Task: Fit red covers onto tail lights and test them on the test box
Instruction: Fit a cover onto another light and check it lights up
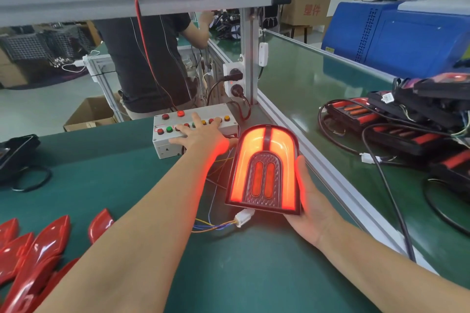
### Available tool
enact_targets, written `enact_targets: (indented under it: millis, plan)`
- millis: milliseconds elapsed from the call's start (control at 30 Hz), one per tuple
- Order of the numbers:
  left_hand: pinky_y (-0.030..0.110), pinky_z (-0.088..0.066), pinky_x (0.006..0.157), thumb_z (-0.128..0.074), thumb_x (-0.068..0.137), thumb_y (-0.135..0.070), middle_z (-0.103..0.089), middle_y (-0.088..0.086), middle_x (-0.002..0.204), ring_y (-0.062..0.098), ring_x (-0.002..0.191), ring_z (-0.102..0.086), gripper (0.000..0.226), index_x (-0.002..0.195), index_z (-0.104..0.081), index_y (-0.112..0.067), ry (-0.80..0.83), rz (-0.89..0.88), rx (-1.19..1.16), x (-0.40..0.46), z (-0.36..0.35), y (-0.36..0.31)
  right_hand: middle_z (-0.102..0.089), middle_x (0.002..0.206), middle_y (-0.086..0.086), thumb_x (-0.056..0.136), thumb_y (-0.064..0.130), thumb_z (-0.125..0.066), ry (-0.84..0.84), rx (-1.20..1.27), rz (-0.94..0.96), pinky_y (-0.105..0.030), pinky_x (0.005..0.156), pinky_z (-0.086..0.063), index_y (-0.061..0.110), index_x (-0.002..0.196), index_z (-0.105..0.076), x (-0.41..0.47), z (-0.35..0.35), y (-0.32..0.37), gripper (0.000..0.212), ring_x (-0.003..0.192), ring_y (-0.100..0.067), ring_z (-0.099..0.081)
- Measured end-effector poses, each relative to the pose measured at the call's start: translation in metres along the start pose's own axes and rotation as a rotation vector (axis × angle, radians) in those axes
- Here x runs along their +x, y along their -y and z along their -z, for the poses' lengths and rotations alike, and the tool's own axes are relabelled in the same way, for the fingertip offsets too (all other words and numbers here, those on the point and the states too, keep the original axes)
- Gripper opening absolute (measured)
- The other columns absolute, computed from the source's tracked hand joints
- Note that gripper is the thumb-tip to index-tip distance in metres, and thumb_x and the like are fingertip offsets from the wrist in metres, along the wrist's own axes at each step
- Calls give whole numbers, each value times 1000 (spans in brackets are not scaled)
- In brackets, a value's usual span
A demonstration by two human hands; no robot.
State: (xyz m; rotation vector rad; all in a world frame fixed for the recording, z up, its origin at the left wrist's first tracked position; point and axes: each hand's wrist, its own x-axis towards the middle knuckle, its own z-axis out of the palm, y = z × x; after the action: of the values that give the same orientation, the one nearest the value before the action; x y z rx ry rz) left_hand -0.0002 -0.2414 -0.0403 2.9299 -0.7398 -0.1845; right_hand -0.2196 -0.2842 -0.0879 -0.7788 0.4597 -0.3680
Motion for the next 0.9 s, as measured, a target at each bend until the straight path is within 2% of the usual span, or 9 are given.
enact_targets:
  millis: [167,267,400,500,667,767,900]
  plan:
    - [74,-8,103,-52,77,-72,8,7,158,51,140,2,80,145,-15,-50,-4,-10,7,-2,2,2,-70,119,-8,78,67,-50,-14,8,-9,-42,90,-49,21,127,-61,0,-2,1,68,107,-23,-68]
    - [75,-6,103,-47,74,-79,7,6,159,49,141,3,82,144,-18,-49,-3,-26,2,-2,4,3,-70,118,-6,80,66,-46,-14,-3,-15,-37,85,-51,20,125,-61,-1,-3,2,66,107,-20,-68]
    - [74,1,102,-38,73,-85,3,8,159,43,143,7,83,144,-22,-45,-52,-89,123,0,9,3,-70,119,-5,83,65,-43,1,-1,-20,-32,79,-55,20,125,-62,-1,-2,3,64,108,-19,-67]
    - [71,6,104,-35,77,-81,-2,9,159,39,144,6,78,145,-26,-43,-82,-140,199,2,12,6,-69,121,-7,84,65,-44,0,4,-18,-36,85,-52,19,126,-61,1,-3,3,65,110,-21,-67]
    - [69,3,106,-28,85,-74,-10,10,158,38,144,0,66,142,-35,-41,-176,-213,390,4,12,6,-69,120,-9,79,65,-49,-8,28,-17,-45,94,-49,19,128,-60,3,0,0,68,110,-25,-67]
    - [68,3,106,-28,88,-70,-13,10,157,37,144,-1,62,141,-39,-39,-183,-229,403,6,14,5,-68,122,-10,79,64,-50,-13,23,-23,-47,101,-45,18,130,-59,4,3,0,69,111,-26,-66]
    - [68,3,107,-26,89,-72,-15,9,157,36,144,-3,63,140,-41,-39,-178,-225,391,8,15,6,-68,121,-11,79,63,-52,-30,38,-30,-47,104,-43,17,129,-60,6,3,0,68,111,-27,-65]
